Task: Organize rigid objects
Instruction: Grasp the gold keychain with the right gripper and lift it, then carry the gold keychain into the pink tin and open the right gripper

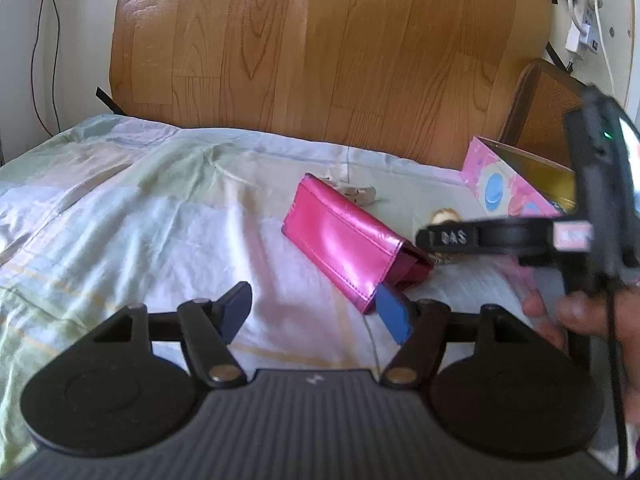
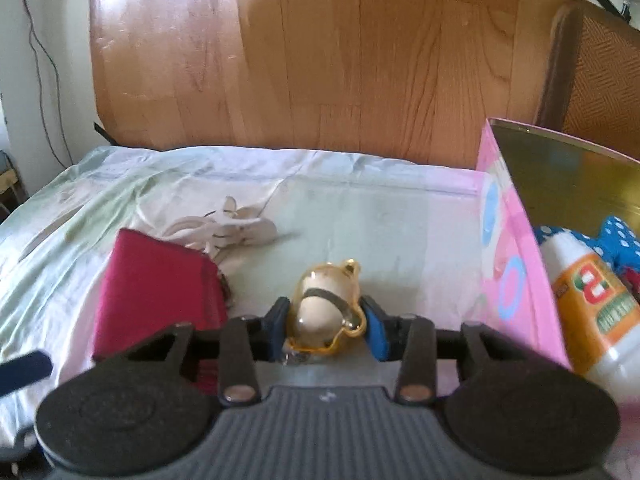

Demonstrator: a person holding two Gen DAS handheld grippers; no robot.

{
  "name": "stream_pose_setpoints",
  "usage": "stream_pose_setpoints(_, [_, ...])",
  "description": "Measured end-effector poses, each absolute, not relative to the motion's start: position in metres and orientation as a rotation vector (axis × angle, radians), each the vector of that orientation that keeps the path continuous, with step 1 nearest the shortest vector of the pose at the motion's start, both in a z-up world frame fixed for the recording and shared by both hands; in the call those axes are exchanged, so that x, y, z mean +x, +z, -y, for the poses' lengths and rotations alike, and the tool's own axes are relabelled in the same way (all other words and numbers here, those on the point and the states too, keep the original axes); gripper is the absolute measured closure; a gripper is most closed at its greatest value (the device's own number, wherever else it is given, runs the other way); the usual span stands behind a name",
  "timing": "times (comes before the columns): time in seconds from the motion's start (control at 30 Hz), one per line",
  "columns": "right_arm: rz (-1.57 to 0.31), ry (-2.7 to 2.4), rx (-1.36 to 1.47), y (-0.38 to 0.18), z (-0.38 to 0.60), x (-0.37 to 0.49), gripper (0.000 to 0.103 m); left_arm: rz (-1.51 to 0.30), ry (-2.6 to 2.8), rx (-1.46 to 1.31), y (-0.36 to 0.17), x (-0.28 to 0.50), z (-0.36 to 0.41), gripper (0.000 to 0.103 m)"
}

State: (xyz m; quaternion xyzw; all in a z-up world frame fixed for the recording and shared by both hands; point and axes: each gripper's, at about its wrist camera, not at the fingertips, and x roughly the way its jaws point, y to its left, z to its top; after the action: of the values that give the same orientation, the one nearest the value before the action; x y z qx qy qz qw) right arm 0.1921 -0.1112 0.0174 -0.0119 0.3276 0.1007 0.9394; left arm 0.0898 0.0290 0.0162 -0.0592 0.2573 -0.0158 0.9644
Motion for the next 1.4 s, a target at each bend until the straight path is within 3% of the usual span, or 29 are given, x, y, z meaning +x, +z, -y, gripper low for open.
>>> stream_pose_setpoints(0.53, [-0.574,0.247,-0.151,0.018,0.203,-0.005,0.065,-0.634,-0.323,-0.166,0.018,0.085,0.0,0.031])
stream_pose_setpoints(0.87, [-0.547,0.242,-0.064,0.012,0.227,-0.021,0.055,-0.809,-0.591,-0.2,0.031,0.075,0.089,0.031])
stream_pose_setpoints(0.97, [-0.544,0.255,-0.048,0.011,0.231,-0.025,0.055,-0.864,-0.61,-0.177,0.025,0.07,0.109,0.032])
stream_pose_setpoints(1.03, [-0.543,0.277,-0.047,0.012,0.231,-0.026,0.06,-0.895,-0.617,-0.169,0.019,0.071,0.121,0.033])
stream_pose_setpoints(1.17, [-0.531,0.304,-0.024,0.014,0.233,-0.022,0.065,-0.85,-0.61,-0.148,0.026,0.066,0.129,0.064])
stream_pose_setpoints(1.4, [-0.355,0.262,-0.027,0.044,0.244,-0.003,0.066,-0.726,-0.63,-0.122,0.076,0.091,0.144,0.064])
